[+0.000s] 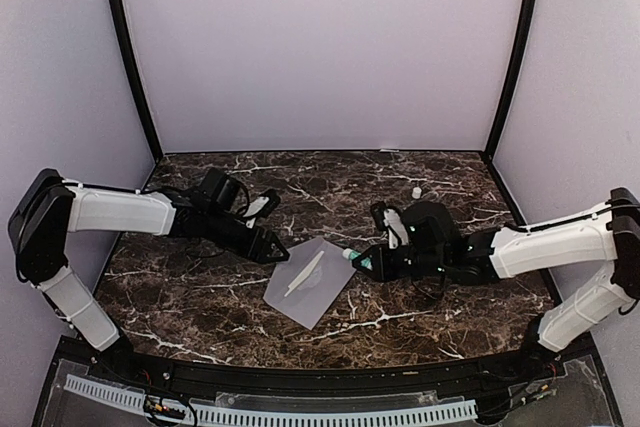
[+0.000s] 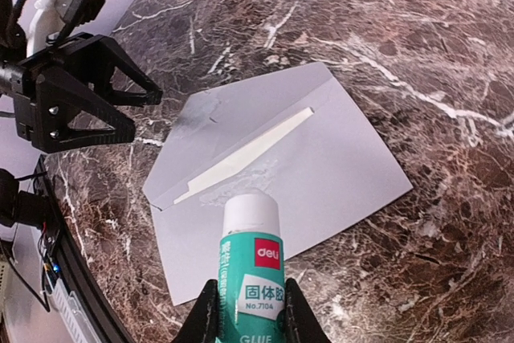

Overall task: Place the letter into the envelope and seal it
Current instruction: Adjust the envelope at the center of the board.

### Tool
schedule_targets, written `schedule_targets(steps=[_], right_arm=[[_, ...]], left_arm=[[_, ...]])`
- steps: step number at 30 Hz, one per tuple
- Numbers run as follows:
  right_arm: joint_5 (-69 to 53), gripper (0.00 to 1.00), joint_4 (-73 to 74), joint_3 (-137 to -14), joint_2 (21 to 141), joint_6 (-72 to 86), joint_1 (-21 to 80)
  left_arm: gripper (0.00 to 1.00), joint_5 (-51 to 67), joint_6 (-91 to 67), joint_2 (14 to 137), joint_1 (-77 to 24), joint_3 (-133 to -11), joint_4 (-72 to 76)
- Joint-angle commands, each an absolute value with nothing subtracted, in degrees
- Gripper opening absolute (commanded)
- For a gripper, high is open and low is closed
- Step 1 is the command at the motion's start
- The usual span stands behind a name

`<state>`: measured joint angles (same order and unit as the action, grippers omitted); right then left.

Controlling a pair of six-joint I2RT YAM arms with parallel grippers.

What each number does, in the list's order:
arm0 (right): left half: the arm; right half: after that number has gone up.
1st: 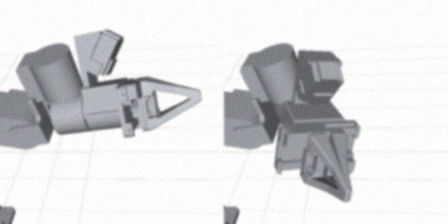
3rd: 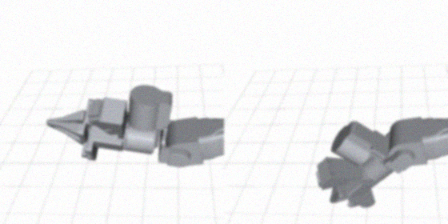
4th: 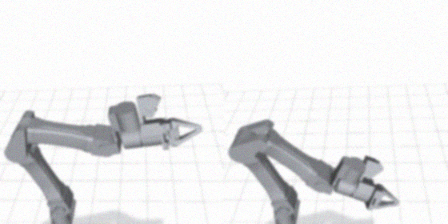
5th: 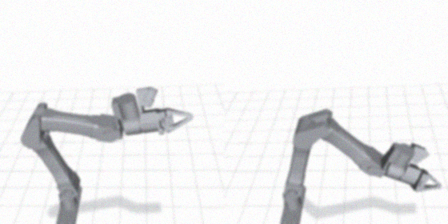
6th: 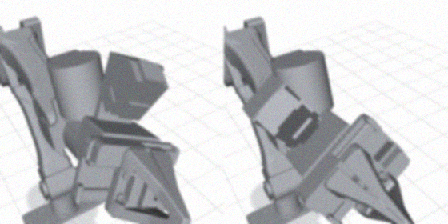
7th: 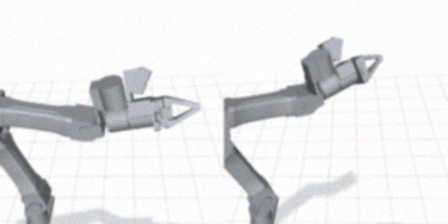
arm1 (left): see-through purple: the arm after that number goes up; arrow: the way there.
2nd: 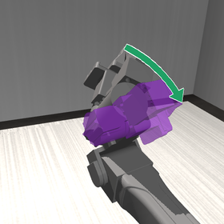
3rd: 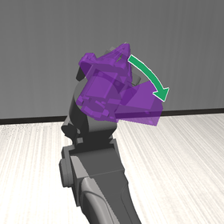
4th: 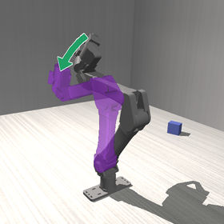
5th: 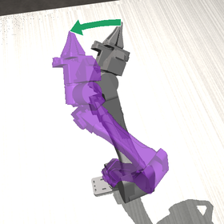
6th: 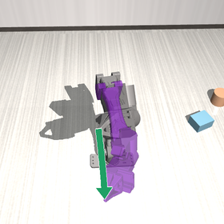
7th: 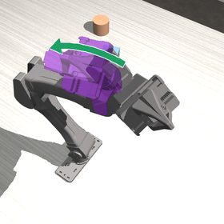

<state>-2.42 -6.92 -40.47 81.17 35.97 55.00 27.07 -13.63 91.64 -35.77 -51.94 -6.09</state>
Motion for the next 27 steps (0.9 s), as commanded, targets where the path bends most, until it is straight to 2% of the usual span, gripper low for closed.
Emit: schedule_targets(steps=[1, 10, 18, 23, 27], right_arm=[[4.83, 0.03, -20.82, -35.72, 80.65, 39.39, 54.67], [12.82, 0.03, -22.48, -31.73, 83.88, 44.13, 54.13], [11.81, 0.03, -24.73, -30.81, 87.91, 44.6, 52.75], [13.57, 0.02, -25.61, -30.53, 89.25, 45.06, 52.56], [15.47, 0.01, -26.29, -29.59, 89.57, 46.26, 52.54]], left_arm=[[0.63, 28.47, -14.65, 92.96, -34.31, -53.97, -6.68], [0.62, 31.39, -14.45, 99.86, -32.45, -57.56, -8.67], [0.57, 34.3, -16.48, 102.78, -32.79, -57.71, -6.95], [0.48, 33.13, -15.83, 103.52, -33.66, -58.32, -8.0], [0.32, 32.83, -16.09, 103.66, -33.83, -58.16, -7.87]])
